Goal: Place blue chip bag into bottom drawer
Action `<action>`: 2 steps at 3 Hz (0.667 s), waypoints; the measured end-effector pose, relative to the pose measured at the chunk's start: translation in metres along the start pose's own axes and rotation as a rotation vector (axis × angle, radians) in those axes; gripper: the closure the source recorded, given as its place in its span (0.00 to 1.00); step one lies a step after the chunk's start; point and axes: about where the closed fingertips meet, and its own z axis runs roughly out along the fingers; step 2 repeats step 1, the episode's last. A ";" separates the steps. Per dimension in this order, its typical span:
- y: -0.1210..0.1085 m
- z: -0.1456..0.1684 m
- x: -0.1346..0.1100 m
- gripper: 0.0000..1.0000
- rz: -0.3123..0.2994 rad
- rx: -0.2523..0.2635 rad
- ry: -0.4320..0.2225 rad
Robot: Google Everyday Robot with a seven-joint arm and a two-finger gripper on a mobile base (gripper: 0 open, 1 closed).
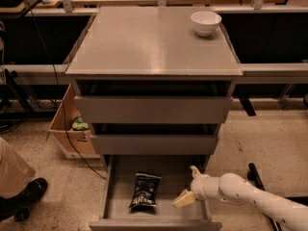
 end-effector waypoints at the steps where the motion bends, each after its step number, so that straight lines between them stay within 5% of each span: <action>1: 0.010 -0.011 0.000 0.00 -0.013 -0.002 0.011; 2: 0.010 -0.011 0.000 0.00 -0.013 -0.002 0.011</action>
Offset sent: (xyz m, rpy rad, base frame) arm 0.0000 0.0000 0.0000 0.0000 0.0000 0.0000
